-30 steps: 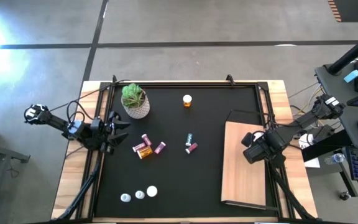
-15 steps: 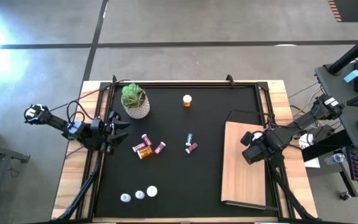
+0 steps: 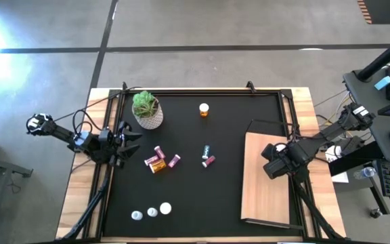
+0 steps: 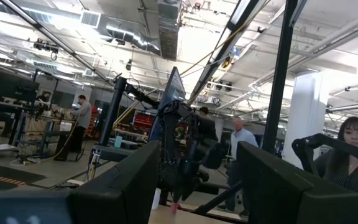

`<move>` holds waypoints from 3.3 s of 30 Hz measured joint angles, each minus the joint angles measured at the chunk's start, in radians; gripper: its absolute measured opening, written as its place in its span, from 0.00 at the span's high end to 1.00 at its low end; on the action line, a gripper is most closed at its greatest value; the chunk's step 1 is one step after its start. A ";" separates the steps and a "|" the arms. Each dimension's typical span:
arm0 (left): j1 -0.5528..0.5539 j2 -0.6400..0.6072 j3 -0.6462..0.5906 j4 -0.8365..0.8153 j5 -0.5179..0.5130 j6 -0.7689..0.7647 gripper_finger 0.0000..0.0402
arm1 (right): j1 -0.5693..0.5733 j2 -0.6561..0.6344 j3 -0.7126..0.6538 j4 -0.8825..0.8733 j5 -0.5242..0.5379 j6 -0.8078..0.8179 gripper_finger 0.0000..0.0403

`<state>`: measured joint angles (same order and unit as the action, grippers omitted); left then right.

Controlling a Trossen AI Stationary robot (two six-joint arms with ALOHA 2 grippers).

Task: Pick and place medicine bottles onto shelf by color
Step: Put the top orange pill bottle on the shelf

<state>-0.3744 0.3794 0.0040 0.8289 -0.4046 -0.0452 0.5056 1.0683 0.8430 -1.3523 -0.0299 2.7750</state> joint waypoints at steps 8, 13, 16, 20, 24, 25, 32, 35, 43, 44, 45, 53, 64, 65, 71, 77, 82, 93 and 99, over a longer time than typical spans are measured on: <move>0.000 0.000 0.000 0.000 0.000 0.000 0.50 | 0.000 0.005 0.089 -0.031 0.000 0.000 0.50; 0.000 0.000 0.000 0.000 0.000 0.000 0.50 | 0.000 0.066 0.210 -0.123 0.002 -0.001 0.50; 0.000 0.000 0.000 0.000 0.000 0.000 0.50 | 0.000 0.141 0.318 -0.190 0.025 -0.023 0.50; 0.000 0.000 0.000 0.000 0.000 0.000 0.50 | -0.001 0.265 0.472 -0.217 0.064 -0.086 0.50; 0.000 0.000 0.000 0.000 0.000 0.000 0.50 | -0.002 0.372 0.571 -0.220 0.120 -0.149 0.50; 0.000 0.000 0.000 0.000 0.000 0.000 0.50 | -0.002 0.397 0.593 -0.219 0.134 -0.166 0.50; 0.000 0.000 0.000 0.000 0.000 0.000 0.50 | -0.002 0.557 0.779 -0.218 0.163 -0.293 0.50; 0.000 0.000 0.000 0.000 0.000 0.000 0.50 | -0.002 0.605 0.855 -0.217 0.178 -0.365 0.50; 0.000 0.000 0.000 0.000 0.000 0.000 0.50 | -0.008 0.665 0.954 -0.219 0.251 -0.386 0.50; 0.000 0.000 0.000 0.000 0.000 0.000 0.50 | -0.012 0.663 0.951 -0.217 0.260 -0.366 0.50; 0.000 0.000 0.000 0.000 0.000 0.000 0.50 | -0.019 0.662 0.947 -0.220 0.265 -0.348 0.50; 0.000 0.000 0.000 0.000 0.000 0.000 0.50 | -0.138 0.654 0.939 -0.215 0.286 -0.337 0.50; 0.000 0.000 0.000 0.000 0.000 0.000 0.50 | -0.450 0.654 0.947 -0.072 0.282 -0.777 0.50; 0.000 0.000 0.000 0.000 0.000 0.000 0.50 | -0.478 0.654 0.943 -0.057 0.281 -0.804 0.50; 0.000 0.000 0.000 0.000 0.000 0.000 0.50 | -0.597 0.658 0.917 0.048 0.275 -0.931 0.46; 0.000 0.000 0.000 0.000 0.000 0.000 0.50 | -0.684 0.723 0.918 0.089 0.260 -0.970 0.34; 0.000 0.000 0.000 0.000 0.000 0.000 0.50 | -0.724 0.762 0.932 0.142 0.258 -1.022 0.27; 0.000 0.000 0.000 0.000 0.000 0.000 0.50 | -0.815 0.903 1.035 0.191 0.259 -1.170 0.25; 0.000 0.000 0.000 0.000 0.000 0.000 0.50 | -0.854 1.033 1.186 0.147 0.259 -1.287 0.25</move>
<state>-0.3744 0.3794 0.0040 0.8288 -0.4042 -0.0452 -0.3479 2.1014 2.0290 -1.2055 0.2286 1.4877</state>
